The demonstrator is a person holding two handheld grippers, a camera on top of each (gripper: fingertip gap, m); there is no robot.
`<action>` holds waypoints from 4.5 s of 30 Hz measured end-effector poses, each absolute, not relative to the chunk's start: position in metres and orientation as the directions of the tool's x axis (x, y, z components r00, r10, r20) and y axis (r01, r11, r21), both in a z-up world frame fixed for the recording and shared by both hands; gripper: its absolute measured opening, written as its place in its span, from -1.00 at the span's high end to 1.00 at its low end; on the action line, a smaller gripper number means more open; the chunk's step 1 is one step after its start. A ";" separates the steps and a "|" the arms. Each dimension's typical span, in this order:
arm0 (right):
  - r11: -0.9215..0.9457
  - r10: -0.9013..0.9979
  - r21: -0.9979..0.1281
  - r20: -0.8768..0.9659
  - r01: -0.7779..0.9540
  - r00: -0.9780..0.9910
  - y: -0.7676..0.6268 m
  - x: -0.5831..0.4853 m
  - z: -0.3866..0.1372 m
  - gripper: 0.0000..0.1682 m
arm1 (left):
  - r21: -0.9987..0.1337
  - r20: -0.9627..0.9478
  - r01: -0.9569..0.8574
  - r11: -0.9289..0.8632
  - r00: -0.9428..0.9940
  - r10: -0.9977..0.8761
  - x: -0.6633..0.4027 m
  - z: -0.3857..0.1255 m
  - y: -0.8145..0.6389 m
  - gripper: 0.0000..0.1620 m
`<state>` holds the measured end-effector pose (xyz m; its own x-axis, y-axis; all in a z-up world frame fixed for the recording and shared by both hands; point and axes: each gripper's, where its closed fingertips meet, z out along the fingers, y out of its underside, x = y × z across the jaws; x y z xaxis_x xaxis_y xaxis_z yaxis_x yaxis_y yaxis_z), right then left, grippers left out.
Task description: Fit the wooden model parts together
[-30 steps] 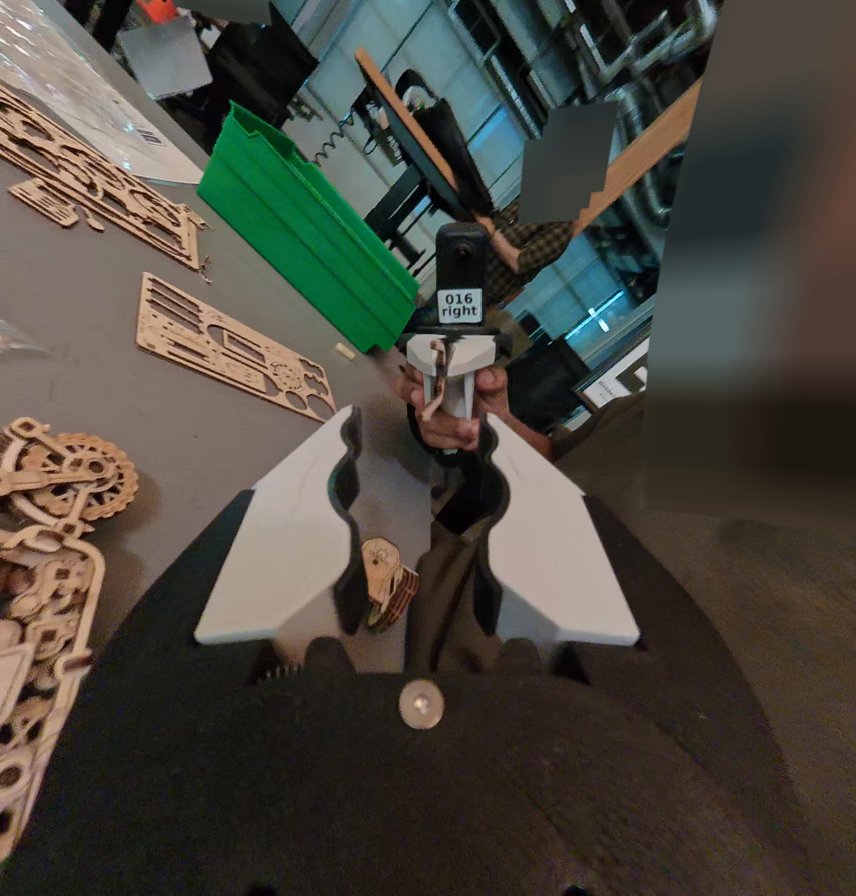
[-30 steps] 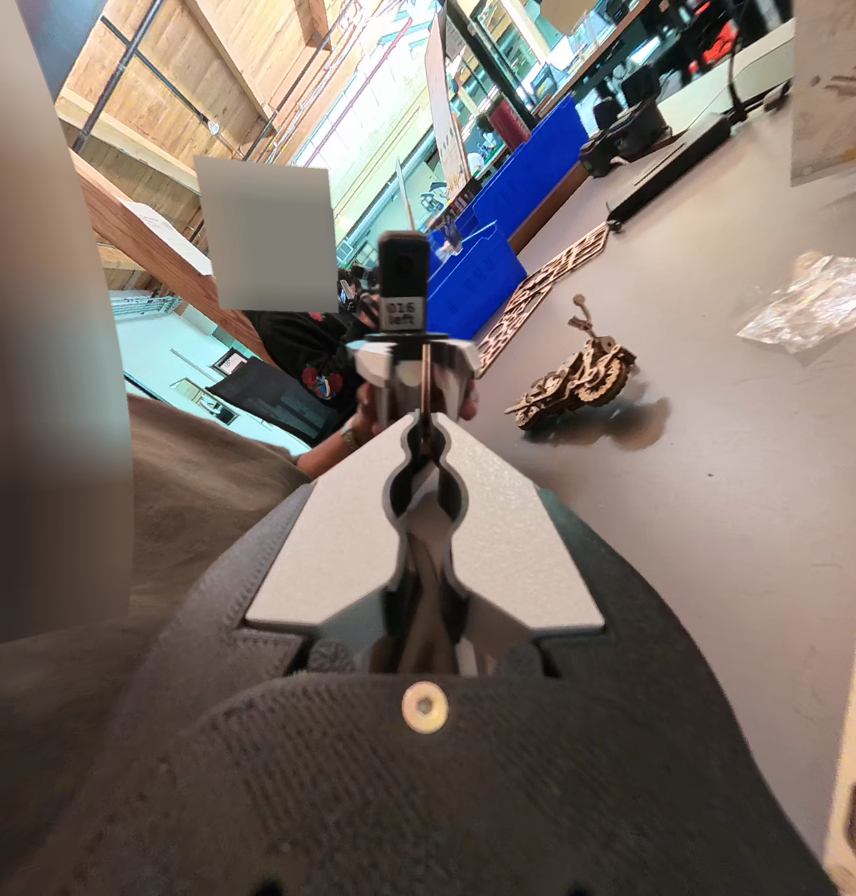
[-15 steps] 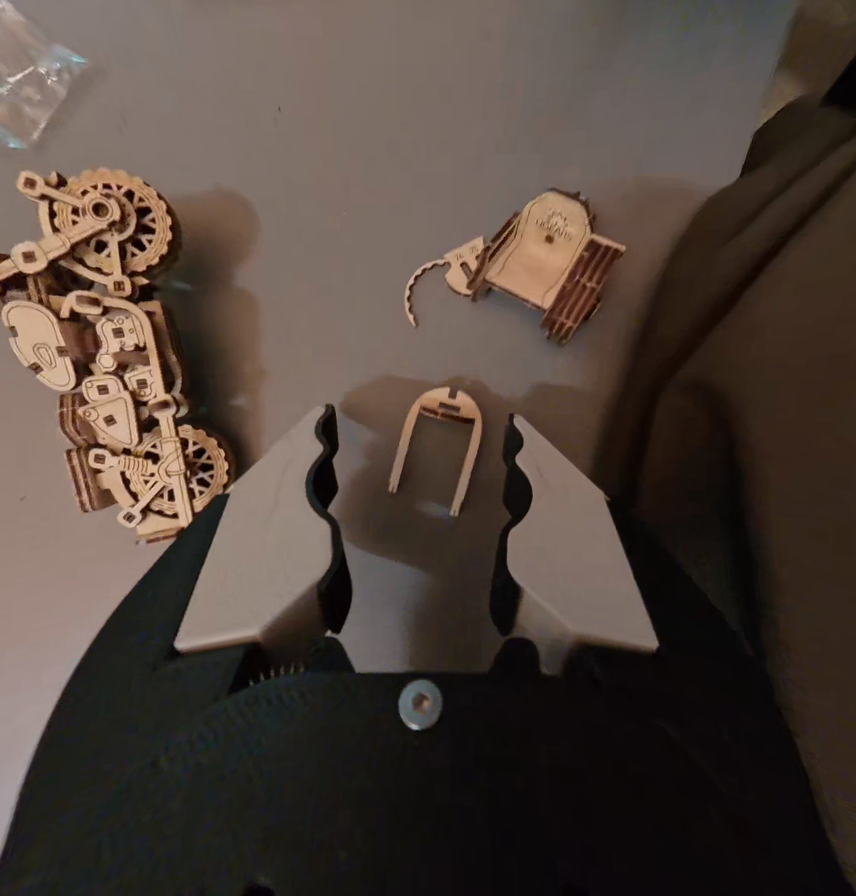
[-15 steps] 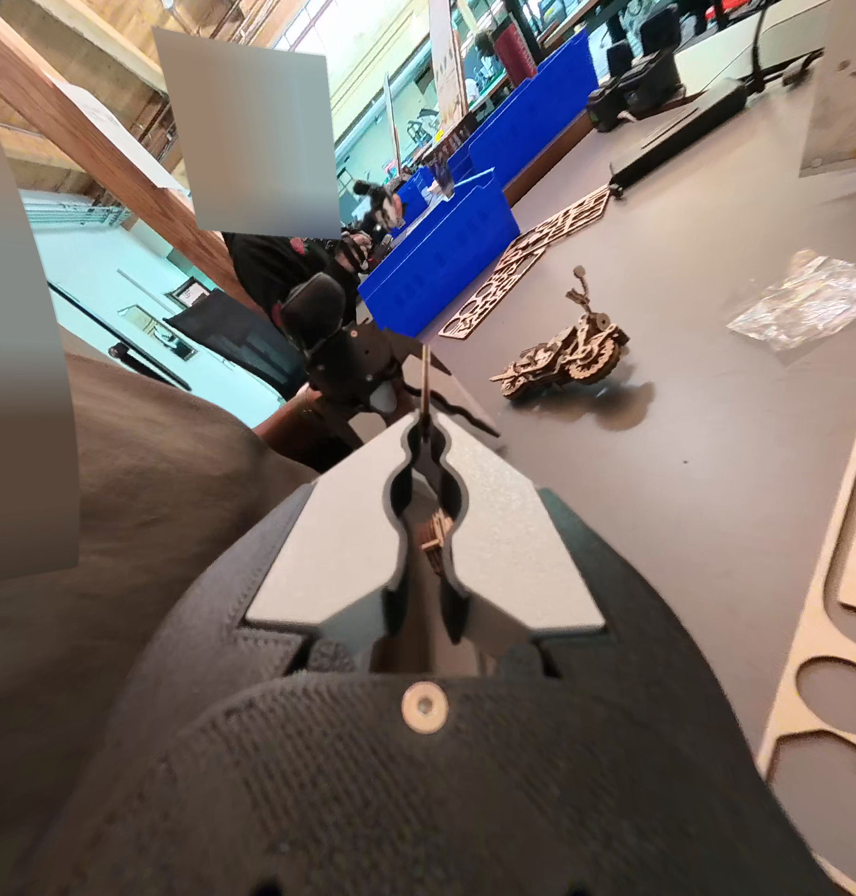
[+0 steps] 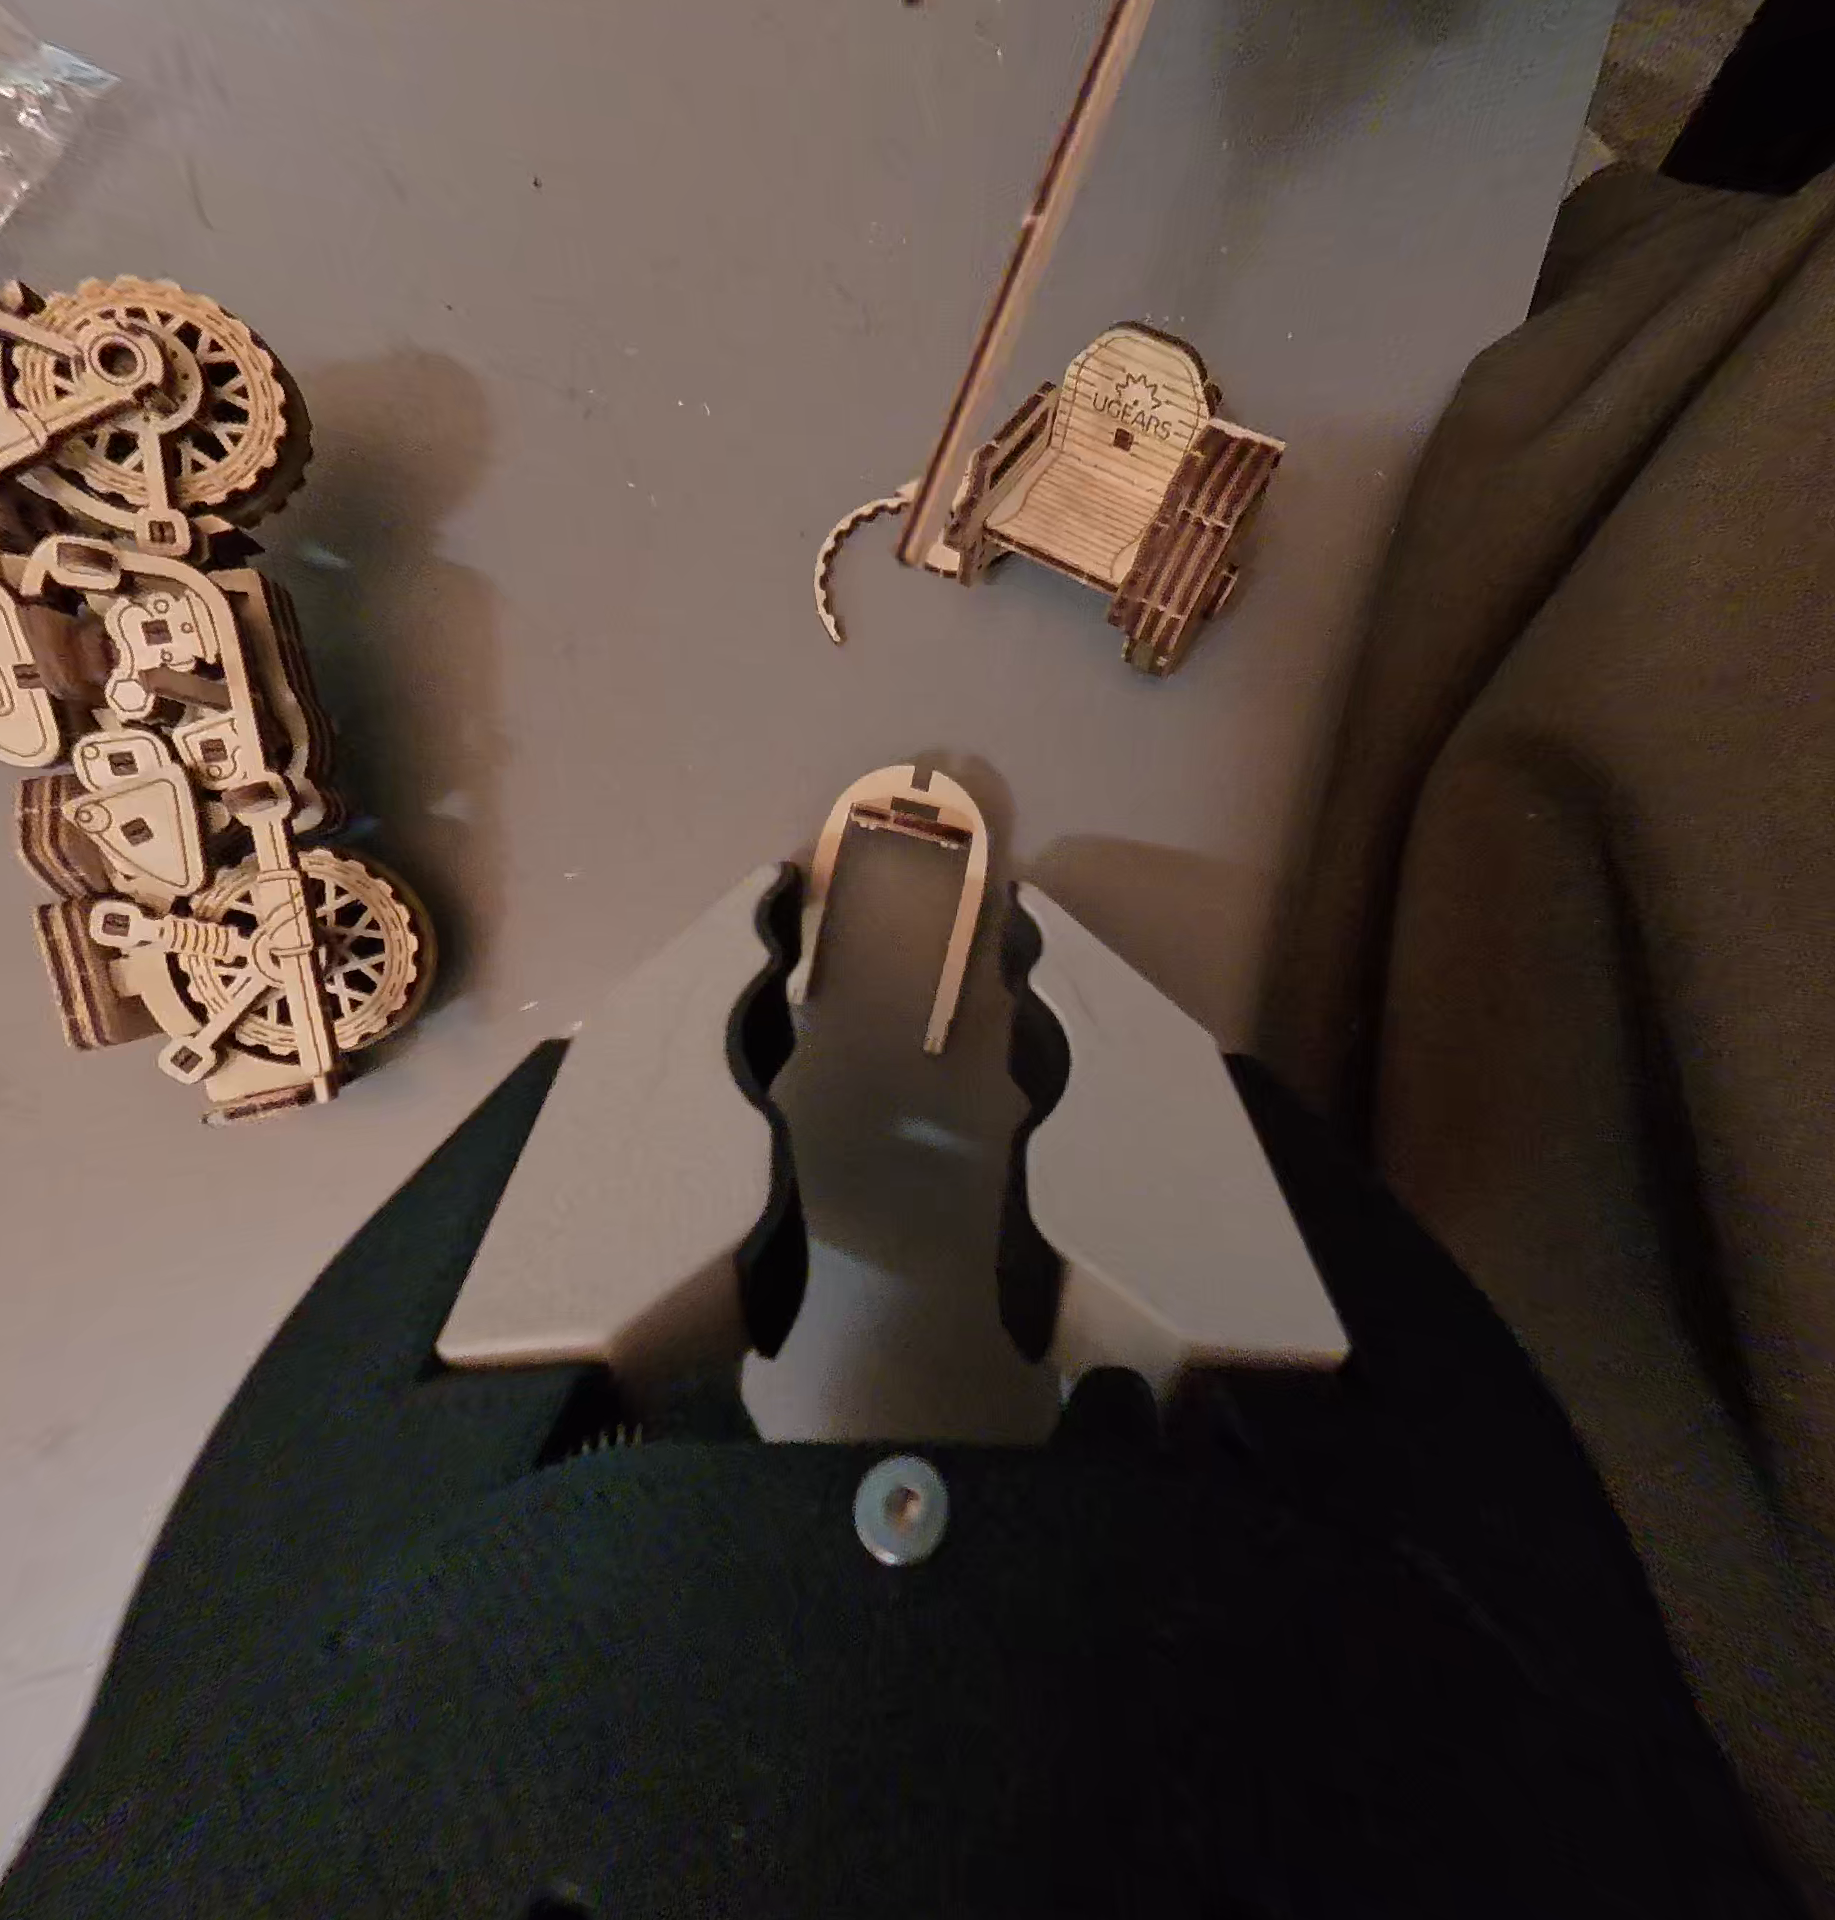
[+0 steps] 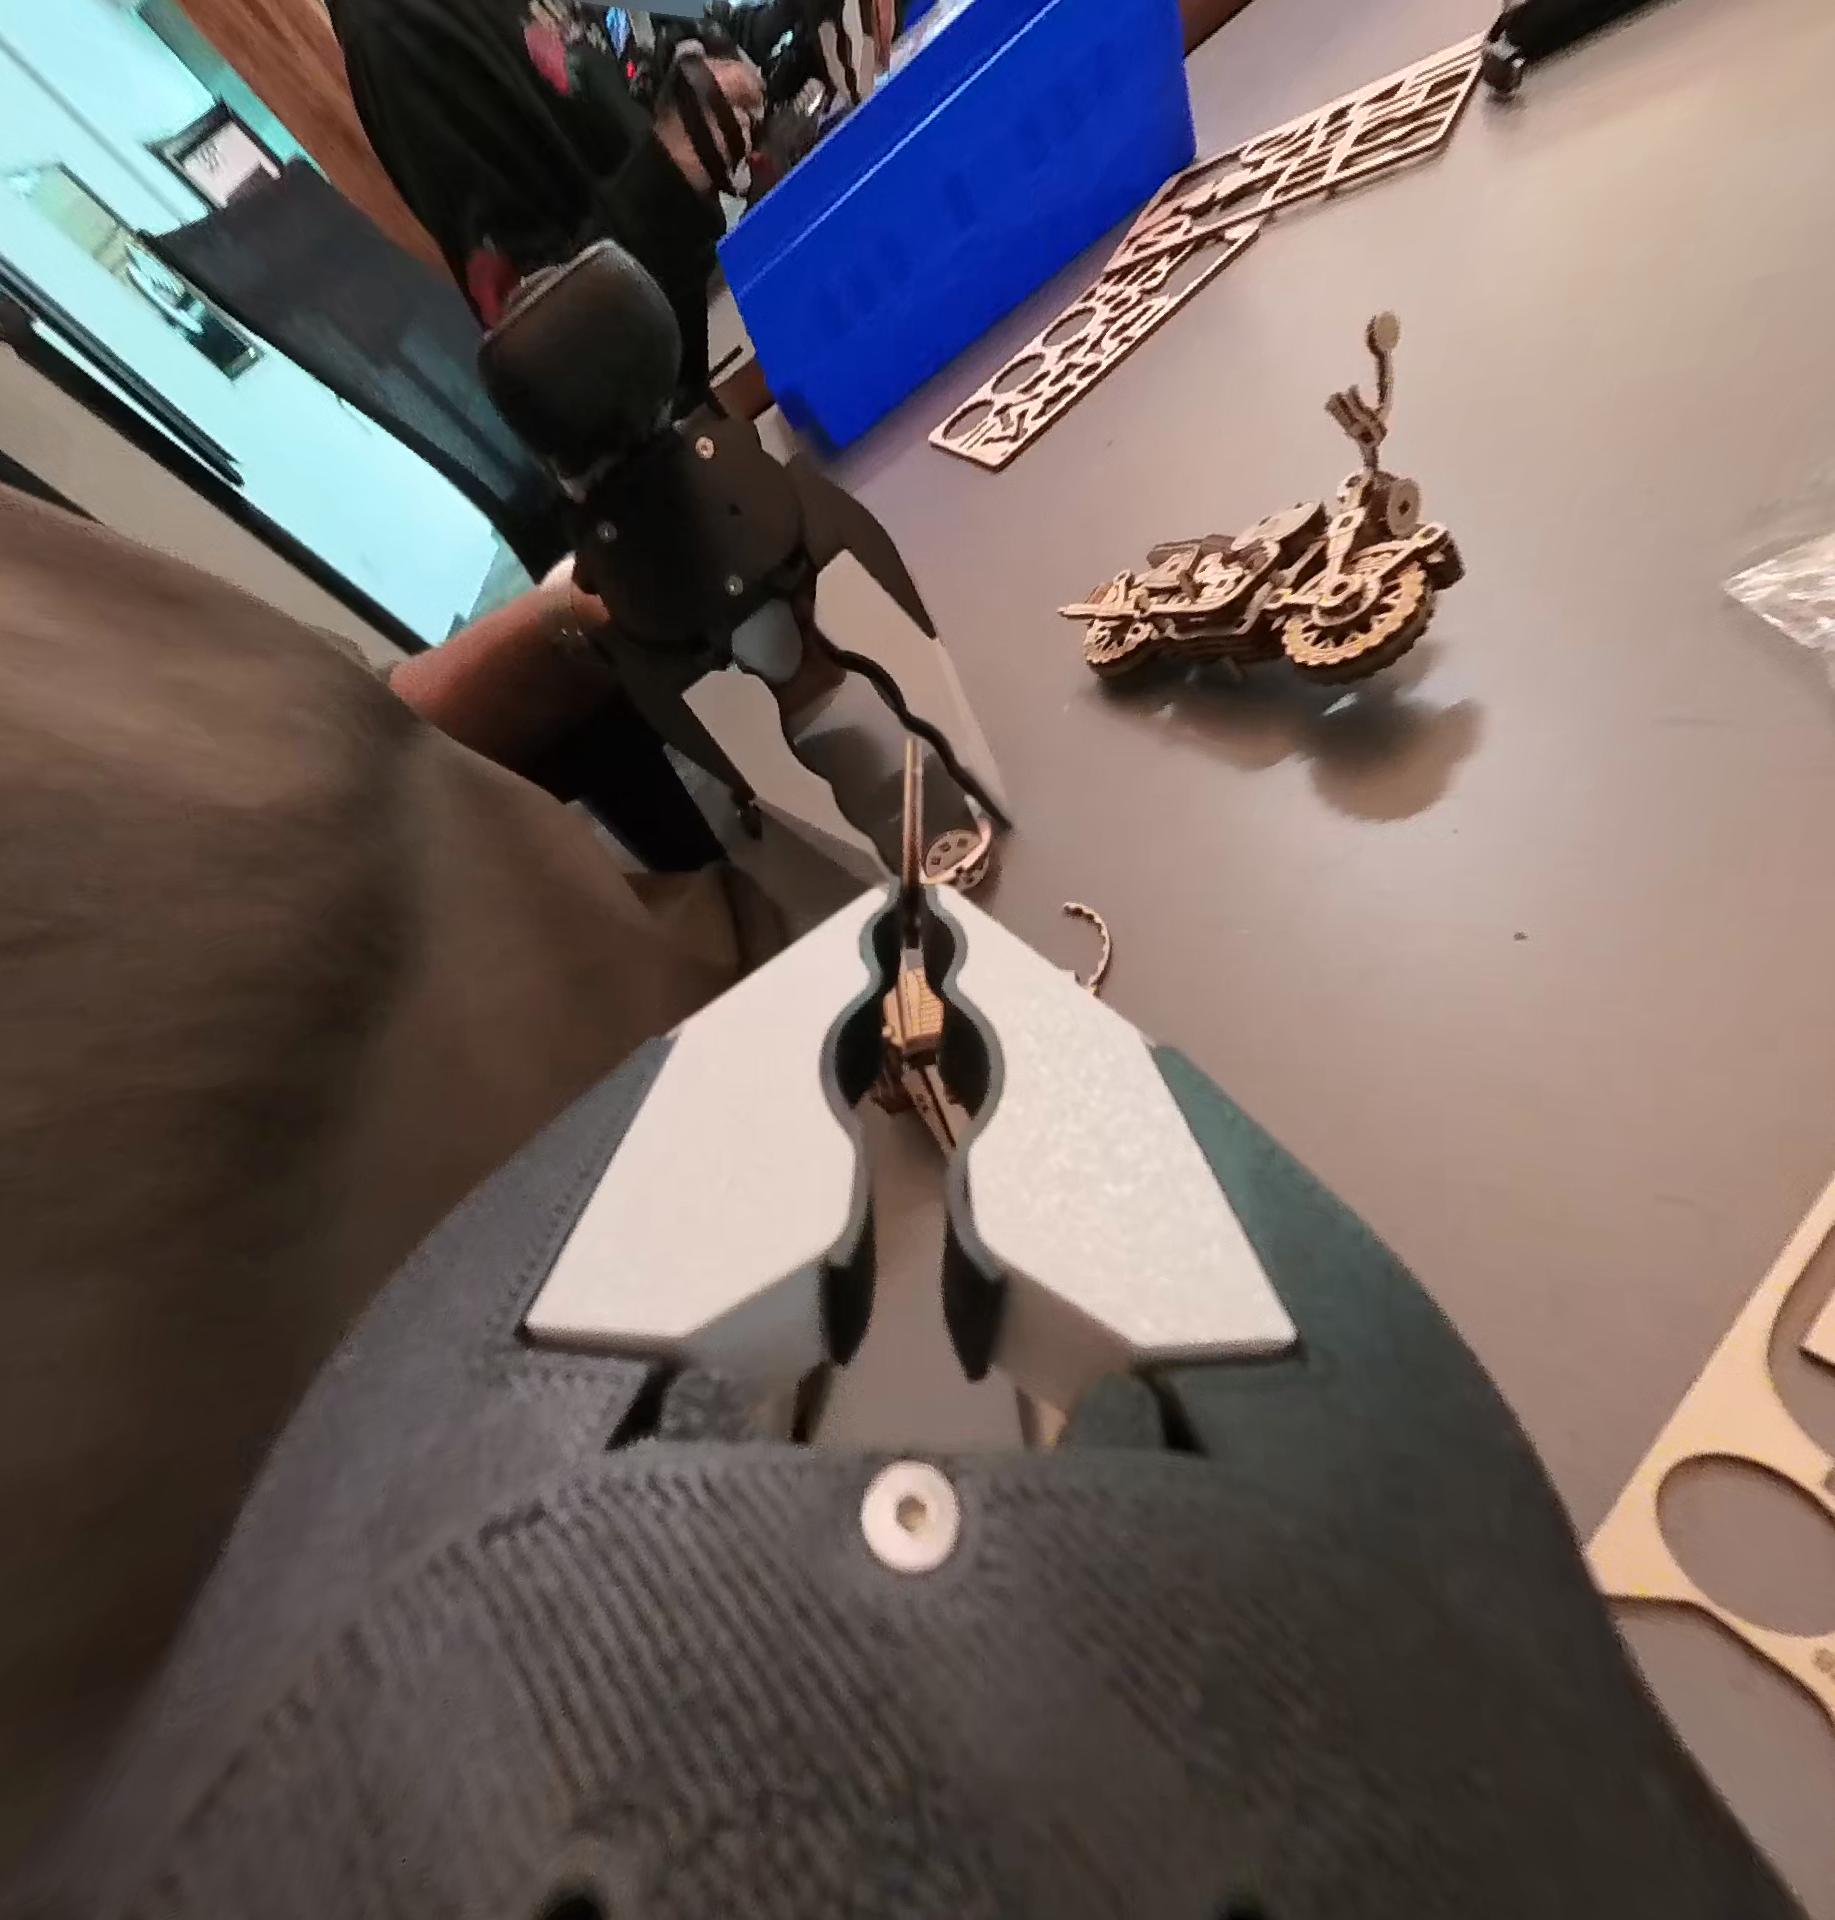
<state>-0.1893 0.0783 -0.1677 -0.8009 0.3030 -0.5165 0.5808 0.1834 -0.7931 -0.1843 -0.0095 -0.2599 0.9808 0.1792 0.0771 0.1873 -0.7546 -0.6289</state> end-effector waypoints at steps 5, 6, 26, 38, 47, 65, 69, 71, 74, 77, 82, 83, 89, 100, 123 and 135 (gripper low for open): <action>0.231 0.291 -0.796 -0.492 0.559 -0.821 0.077 -0.189 -0.171 0.99 | -0.638 0.092 0.203 -0.743 0.978 0.188 -0.181 -0.259 -0.011 0.61; 0.237 0.287 -0.799 -0.487 0.553 -0.825 0.078 -0.189 -0.171 1.00 | -0.642 0.101 0.207 -0.738 0.977 0.186 -0.180 -0.258 -0.012 0.61; 0.389 0.212 -0.789 -0.425 0.475 -0.880 0.058 -0.158 -0.173 0.99 | -0.798 0.287 0.282 -0.532 0.955 0.076 -0.158 -0.199 0.010 0.61; 0.416 0.159 -0.770 -0.463 0.484 -0.872 0.046 -0.143 -0.180 0.99 | -0.779 0.369 0.306 -0.547 0.930 -0.004 -0.138 -0.204 0.024 0.62; 0.442 0.175 -0.770 -0.428 0.460 -0.886 0.047 -0.145 -0.181 0.99 | -0.751 0.360 0.300 -0.588 0.933 0.017 -0.139 -0.214 0.023 0.62; 0.553 0.168 -0.753 -0.319 0.357 -0.933 0.037 -0.134 -0.193 0.99 | -0.735 0.345 0.268 -0.623 0.938 -0.004 -0.129 -0.215 0.031 0.62; 0.553 0.165 -0.750 -0.328 0.363 -0.930 0.037 -0.133 -0.195 0.99 | -0.732 0.348 0.267 -0.626 0.937 -0.007 -0.128 -0.217 0.031 0.62; 0.555 0.168 -0.747 -0.330 0.366 -0.929 0.039 -0.134 -0.196 0.99 | -0.736 0.355 0.276 -0.619 0.935 -0.006 -0.129 -0.215 0.031 0.62; 0.555 0.173 -0.743 -0.335 0.373 -0.926 0.040 -0.134 -0.196 0.99 | -0.744 0.384 0.305 -0.594 0.924 -0.006 -0.131 -0.211 0.030 0.62; 0.552 0.171 -0.742 -0.345 0.380 -0.923 0.040 -0.134 -0.196 0.99 | -0.742 0.381 0.306 -0.596 0.924 0.000 -0.132 -0.211 0.028 0.62; 0.544 0.169 -0.745 -0.354 0.386 -0.920 0.040 -0.134 -0.195 0.99 | -0.721 0.367 0.274 -0.636 0.930 -0.015 -0.125 -0.218 0.029 0.62; 0.546 0.168 -0.744 -0.354 0.386 -0.920 0.039 -0.134 -0.196 0.99 | -0.721 0.366 0.272 -0.638 0.930 -0.017 -0.124 -0.218 0.030 0.62; 0.546 0.162 -0.747 -0.350 0.379 -0.923 0.038 -0.133 -0.195 0.99 | -0.725 0.374 0.282 -0.628 0.927 -0.016 -0.125 -0.216 0.031 0.62; 0.534 0.150 -0.761 -0.344 0.369 -0.927 0.035 -0.132 -0.193 0.99 | -0.727 0.376 0.278 -0.628 0.926 -0.025 -0.122 -0.216 0.034 0.62; 0.230 0.193 -0.875 -0.387 0.425 -0.902 0.047 -0.164 -0.140 0.86 | -0.811 0.482 0.437 -0.389 0.876 -0.022 -0.145 -0.173 0.036 0.62; 0.240 0.180 -0.889 -0.355 0.391 -0.917 0.038 -0.160 -0.143 0.94 | -0.811 0.528 0.479 -0.336 0.847 -0.065 -0.142 -0.161 0.038 0.62</action>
<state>-0.1601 0.0380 -0.1429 -0.9175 0.1801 -0.3547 0.3907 0.2397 -0.8888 -0.1422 0.0377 -0.1613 0.8471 -0.0648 0.5275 0.4792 -0.3360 -0.8108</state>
